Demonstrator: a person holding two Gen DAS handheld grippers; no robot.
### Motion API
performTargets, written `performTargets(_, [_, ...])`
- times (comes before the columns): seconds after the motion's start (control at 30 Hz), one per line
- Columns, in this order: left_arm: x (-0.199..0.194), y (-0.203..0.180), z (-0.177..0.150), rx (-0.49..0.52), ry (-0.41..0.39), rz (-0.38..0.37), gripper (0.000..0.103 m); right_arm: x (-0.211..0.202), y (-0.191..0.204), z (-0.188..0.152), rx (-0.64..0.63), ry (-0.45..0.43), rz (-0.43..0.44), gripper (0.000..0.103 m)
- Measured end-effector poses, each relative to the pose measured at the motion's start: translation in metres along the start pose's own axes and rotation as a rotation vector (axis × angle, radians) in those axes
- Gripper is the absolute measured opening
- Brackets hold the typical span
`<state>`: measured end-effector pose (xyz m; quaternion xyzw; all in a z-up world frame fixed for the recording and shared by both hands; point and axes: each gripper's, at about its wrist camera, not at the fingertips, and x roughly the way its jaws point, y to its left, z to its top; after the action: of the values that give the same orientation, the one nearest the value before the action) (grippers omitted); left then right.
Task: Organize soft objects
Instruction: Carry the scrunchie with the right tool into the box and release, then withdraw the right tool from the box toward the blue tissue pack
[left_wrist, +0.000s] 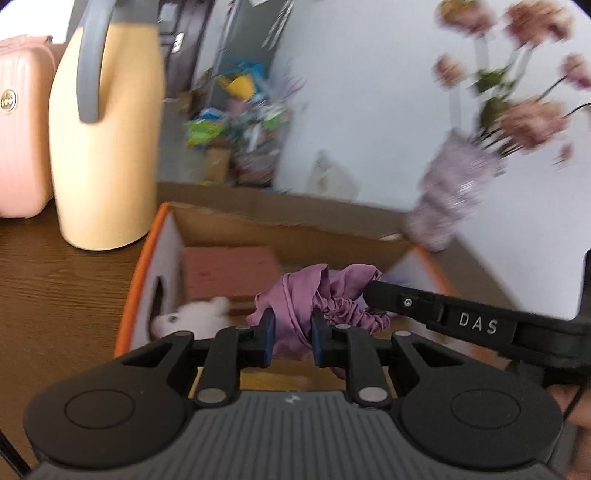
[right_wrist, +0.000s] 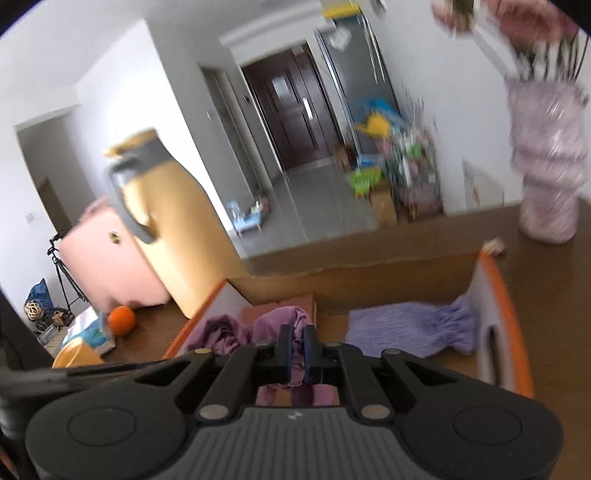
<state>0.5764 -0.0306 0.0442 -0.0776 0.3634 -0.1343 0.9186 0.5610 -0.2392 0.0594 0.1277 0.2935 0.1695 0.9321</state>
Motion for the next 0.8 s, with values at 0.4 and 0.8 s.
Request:
performTargets(0.4, [-0.014, 0.006, -0.004, 0.156, -0.060, 0.008, 0.045, 0.080, 0.014, -0.005, -0.074, 0.136, -0.084, 0.047])
performTargets(0.8, [-0.136, 0.003, -0.052, 0.189, -0.367, 0.165, 0.075, -0.027, 0.028, -0.010, -0.181, -0.122, -0.137, 0.078])
